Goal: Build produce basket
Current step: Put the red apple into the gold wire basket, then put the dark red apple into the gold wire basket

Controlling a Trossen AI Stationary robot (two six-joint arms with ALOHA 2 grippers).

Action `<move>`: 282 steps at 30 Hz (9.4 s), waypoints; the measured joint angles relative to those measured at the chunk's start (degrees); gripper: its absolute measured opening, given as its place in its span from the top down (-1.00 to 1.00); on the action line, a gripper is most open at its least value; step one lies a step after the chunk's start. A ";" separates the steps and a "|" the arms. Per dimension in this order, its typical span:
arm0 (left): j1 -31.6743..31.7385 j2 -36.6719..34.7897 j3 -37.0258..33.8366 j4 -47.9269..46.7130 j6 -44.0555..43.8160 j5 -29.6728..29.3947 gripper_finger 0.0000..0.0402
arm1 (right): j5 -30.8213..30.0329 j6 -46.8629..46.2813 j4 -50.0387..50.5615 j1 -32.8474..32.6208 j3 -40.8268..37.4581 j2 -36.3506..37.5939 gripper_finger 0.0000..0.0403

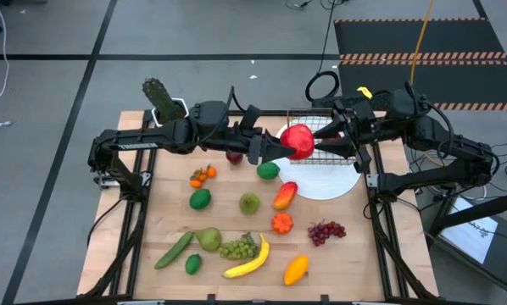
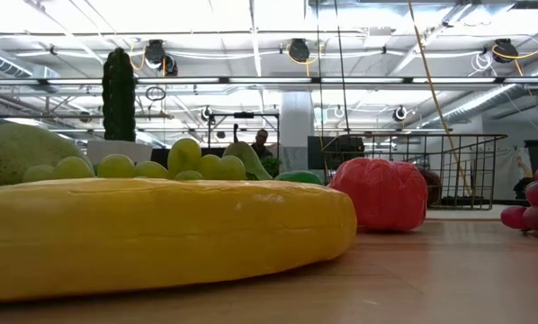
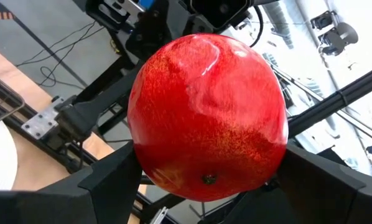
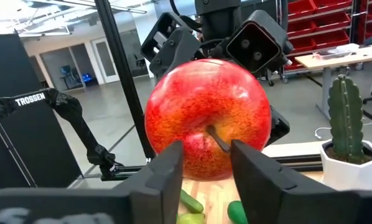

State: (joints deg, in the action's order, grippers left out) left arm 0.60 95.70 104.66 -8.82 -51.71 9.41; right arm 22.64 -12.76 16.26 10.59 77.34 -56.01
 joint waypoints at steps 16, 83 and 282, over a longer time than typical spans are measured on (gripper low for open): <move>-0.04 0.00 0.00 0.11 0.53 1.23 -0.67 | -0.14 -0.02 -0.08 0.04 0.00 -0.07 0.71; 0.00 -0.07 -0.02 -1.38 7.02 -2.04 -0.87 | 1.59 2.97 -0.94 0.04 0.02 0.29 0.99; 15.02 -8.81 -16.92 -39.58 20.35 -6.25 -0.98 | -22.33 -26.68 -11.68 26.89 -33.92 -2.50 -0.95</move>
State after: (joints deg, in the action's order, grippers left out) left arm 15.62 86.89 87.74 -48.40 -31.36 3.16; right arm 0.31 -39.43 4.58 37.48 43.42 -58.51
